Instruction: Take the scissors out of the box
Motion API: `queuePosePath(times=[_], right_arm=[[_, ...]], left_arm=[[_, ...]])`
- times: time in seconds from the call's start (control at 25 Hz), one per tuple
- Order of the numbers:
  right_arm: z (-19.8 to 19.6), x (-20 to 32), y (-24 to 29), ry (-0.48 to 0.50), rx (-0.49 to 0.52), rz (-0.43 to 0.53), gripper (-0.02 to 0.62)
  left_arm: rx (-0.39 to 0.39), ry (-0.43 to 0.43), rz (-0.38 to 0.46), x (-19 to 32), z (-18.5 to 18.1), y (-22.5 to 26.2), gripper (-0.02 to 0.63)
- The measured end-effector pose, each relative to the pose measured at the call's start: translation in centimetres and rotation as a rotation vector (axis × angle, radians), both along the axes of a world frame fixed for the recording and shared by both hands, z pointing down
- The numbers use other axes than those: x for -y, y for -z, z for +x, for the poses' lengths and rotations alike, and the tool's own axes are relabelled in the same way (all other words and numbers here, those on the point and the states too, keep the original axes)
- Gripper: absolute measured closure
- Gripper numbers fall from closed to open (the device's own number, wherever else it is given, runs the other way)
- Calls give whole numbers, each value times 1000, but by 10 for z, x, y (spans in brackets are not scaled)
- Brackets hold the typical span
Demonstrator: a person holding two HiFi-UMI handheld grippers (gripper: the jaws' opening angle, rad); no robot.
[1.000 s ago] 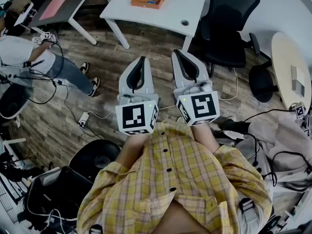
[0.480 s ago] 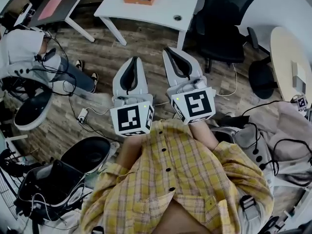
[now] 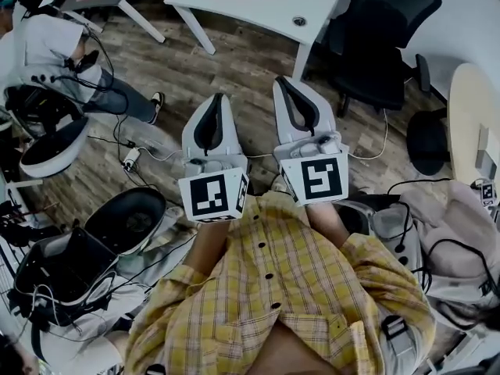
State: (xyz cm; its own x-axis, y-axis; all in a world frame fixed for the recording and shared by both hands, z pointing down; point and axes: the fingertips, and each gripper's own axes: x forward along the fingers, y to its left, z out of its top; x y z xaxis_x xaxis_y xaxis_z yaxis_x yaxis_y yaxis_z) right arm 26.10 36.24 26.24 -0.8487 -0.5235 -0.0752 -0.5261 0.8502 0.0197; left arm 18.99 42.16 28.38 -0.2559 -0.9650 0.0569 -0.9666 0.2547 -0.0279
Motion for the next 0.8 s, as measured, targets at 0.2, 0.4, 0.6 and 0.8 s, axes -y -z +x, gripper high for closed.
queuePosePath(times=[0.2,0.4,0.6,0.8], right_arm=[[-7,28,-11,-5,1,-25,592],[-37,62,-13,-5,-26,-10,592],[-78,107,-6,-12,-39,15,592],[-122,150,-3,-41,-34,-1,592]], left_arm=[[-9,8,-18,25,-8,-18,604],[-7,-4,-14,62,-33,-20,604],[-6,-26,2,114,-76,-14,604],[-9,-58,-6,160,-120,-11,604]])
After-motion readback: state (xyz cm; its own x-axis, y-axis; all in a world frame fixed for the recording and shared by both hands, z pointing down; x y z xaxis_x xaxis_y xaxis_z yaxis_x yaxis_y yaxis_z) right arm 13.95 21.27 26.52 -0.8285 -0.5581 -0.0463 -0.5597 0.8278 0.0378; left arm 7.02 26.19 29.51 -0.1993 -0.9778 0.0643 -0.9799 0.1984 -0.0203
